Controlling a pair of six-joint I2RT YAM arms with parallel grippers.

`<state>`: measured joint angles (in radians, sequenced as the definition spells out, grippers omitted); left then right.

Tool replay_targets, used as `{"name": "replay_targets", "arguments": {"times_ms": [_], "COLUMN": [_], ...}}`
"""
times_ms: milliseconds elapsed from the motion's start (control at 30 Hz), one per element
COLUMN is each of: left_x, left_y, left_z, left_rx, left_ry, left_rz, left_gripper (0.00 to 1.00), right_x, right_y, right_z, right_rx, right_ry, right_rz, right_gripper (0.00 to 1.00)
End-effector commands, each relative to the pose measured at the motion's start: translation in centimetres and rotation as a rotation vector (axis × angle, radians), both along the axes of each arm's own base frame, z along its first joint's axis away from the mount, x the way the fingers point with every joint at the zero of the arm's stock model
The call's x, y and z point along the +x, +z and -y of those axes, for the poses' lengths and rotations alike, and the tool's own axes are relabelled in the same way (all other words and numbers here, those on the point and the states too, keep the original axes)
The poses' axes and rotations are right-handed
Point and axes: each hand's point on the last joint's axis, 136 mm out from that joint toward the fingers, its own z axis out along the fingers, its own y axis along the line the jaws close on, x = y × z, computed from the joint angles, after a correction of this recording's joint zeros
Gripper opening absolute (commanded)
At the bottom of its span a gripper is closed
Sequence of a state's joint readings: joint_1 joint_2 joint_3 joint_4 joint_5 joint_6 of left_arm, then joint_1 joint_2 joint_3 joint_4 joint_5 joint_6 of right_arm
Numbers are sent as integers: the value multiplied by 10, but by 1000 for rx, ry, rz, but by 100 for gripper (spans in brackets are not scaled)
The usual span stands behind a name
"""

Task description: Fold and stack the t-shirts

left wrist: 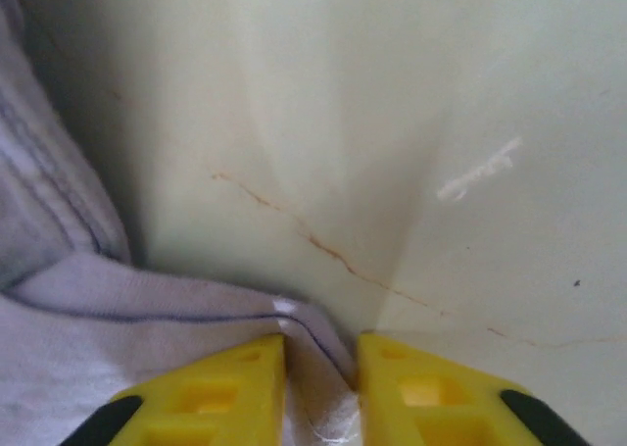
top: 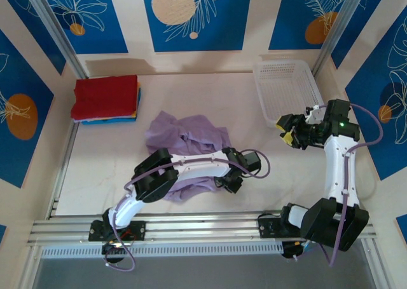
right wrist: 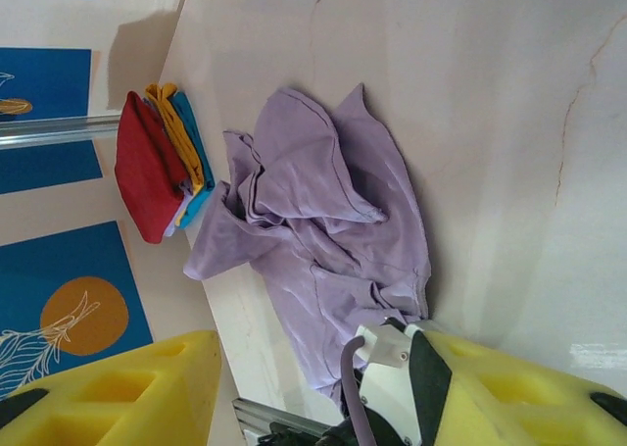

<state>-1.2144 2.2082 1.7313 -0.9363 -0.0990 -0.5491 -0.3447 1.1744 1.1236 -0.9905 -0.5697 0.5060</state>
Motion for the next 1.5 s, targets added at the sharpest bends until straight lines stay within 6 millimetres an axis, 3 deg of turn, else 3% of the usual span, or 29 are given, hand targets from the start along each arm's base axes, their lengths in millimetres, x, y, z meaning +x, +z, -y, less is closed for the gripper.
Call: {"name": "replay_targets", "arguments": {"times_ms": [0, 67, 167, 267, 367, 533, 700, 833, 933, 1067, 1167, 1300, 1400, 1467], "left_x": [-18, -10, 13, 43, 69, 104, 113, 110, 108, 109, 108, 107, 109, 112], "left_y": [-10, 4, 46, 95, 135, 186, 219, 234, 237, 234, 227, 217, 214, 215], "left_z": [-11, -16, -31, -65, -117, -221, -317, -371, -393, -396, -394, -390, -389, -388], "left_rx": [44, 47, 48, 34, 3, -65, -127, -111, -129, -161, -171, -181, -185, -193], "left_ry": [2, 3, 19, 88, 178, 376, 605, 742, 807, 825, 819, 815, 812, 807], "left_rz": [-71, -22, 83, 156, 204, 313, 400, 471, 474, 439, 412, 380, 367, 369], "left_gripper": [11, 1, 0, 0, 0, 0, 0, 0, 0, 0, 0, 0, 0, 0], "right_x": [-4, -3, 0, 3, 8, 22, 42, 64, 79, 91, 91, 77, 71, 70], "right_y": [1, -2, -5, -8, -12, -25, -65, -100, -118, -147, -161, -177, -186, -182], "right_z": [-7, -11, -25, -44, -61, -93, -136, -157, -175, -184, -180, -191, -196, -199], "right_rx": [22, -8, -60, -108, -149, -230, -354, -547, -611, -668, -714, -659, -615, -590], "right_ry": [22, 34, 84, 142, 193, 263, 403, 483, 547, 582, 576, 600, 610, 608], "right_rz": [4, -6, -15, -30, -42, -50, -130, -219, -232, -307, -391, -427, -445, -424], "right_gripper": [55, 55, 55, 55, 55, 55, 53, 51, 51, 51, 51, 50, 44, 27]}}
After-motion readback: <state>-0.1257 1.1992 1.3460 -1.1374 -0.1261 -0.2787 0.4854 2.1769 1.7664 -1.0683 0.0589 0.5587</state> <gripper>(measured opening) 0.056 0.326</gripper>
